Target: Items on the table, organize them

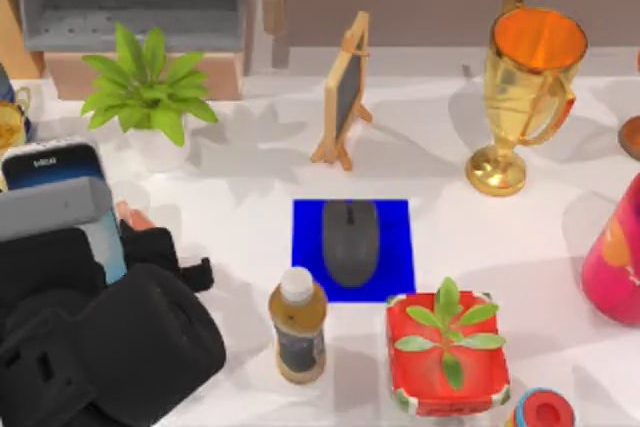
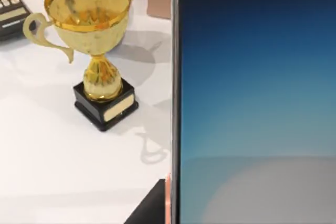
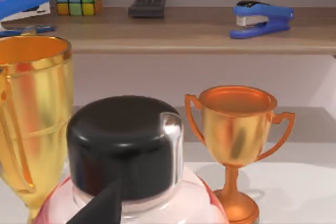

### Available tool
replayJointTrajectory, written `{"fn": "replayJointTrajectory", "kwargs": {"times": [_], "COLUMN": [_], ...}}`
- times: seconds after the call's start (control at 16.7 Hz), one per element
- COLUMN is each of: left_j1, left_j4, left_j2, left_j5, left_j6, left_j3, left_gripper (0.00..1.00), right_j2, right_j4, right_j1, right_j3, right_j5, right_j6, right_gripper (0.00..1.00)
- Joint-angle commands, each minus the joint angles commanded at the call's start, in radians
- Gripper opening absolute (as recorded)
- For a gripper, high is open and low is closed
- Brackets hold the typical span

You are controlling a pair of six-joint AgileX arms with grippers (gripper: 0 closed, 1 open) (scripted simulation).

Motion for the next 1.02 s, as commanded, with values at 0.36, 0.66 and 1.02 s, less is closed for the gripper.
{"fn": "replayJointTrajectory", "kwargs": {"times": [0.36,0.66,1.02], "left_j1": [0.125,0.179,0.181], "left_j4": [0.235,0.381,0.387], "left_j2": [0.012,0.035,0.036], "left_j5": [0.091,0.127,0.127], "left_j6": [0.199,0.32,0.324], "left_j3": [-0.063,-0.109,-0.111], "left_gripper": [0.0,0.0,0.08], "right_j2": [0.0,0.0,0.0], "right_j4": [0.0,0.0,0.0], "right_j1": [0.0,0.0,0.0], "right_j3": [0.0,0.0,0.0], "right_j5": [0.0,0.0,0.0], "right_j6": [0.0,0.0,0.0], "right_gripper": [1.0,1.0,1.0]}}
